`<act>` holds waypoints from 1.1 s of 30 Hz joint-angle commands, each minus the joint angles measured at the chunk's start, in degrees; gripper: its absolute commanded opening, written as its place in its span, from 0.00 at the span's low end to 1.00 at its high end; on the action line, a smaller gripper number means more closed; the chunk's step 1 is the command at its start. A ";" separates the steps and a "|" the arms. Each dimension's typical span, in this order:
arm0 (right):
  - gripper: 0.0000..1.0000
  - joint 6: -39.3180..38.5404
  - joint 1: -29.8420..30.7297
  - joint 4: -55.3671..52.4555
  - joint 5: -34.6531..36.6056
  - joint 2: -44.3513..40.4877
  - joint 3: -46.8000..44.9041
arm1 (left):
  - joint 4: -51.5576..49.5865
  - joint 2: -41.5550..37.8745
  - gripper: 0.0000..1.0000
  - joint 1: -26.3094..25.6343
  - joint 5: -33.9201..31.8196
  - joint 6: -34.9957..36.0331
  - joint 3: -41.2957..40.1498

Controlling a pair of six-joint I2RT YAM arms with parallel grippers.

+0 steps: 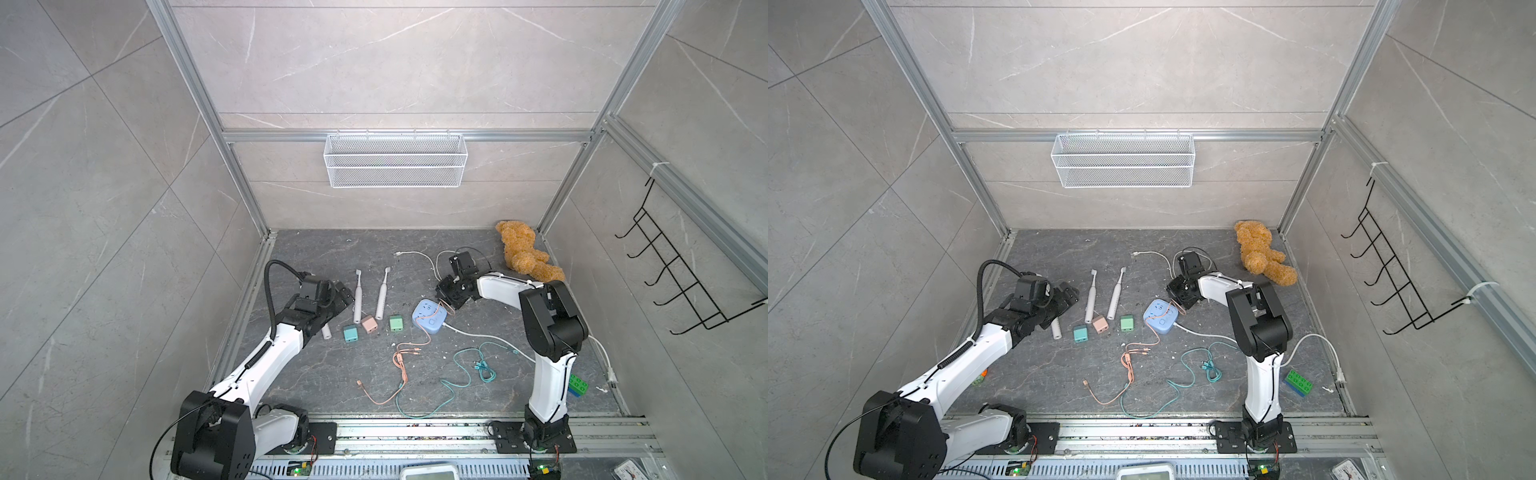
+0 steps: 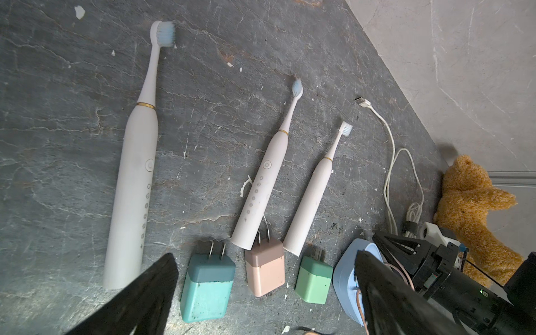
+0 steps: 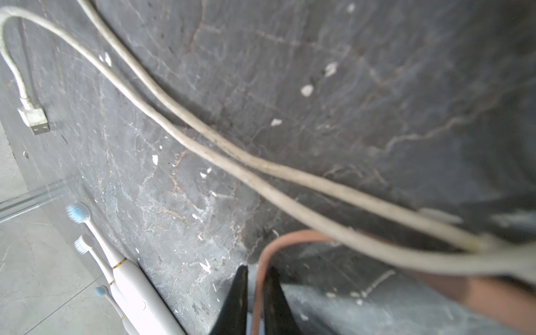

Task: Charge the electric toothbrush
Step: Pick up the charging cable from the center of the board.

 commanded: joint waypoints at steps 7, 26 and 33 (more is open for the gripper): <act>0.00 -8.59 0.58 -2.32 -0.34 -6.55 1.76 | 0.87 -2.09 0.97 -0.14 2.36 -1.75 0.53; 0.00 -44.91 19.89 -0.20 -20.36 -22.02 -5.51 | -1.17 -4.56 0.97 0.08 8.61 -12.65 2.92; 0.00 -51.09 23.37 5.07 -23.93 -25.80 -13.45 | 6.68 -0.62 0.94 0.08 21.12 -19.67 -1.61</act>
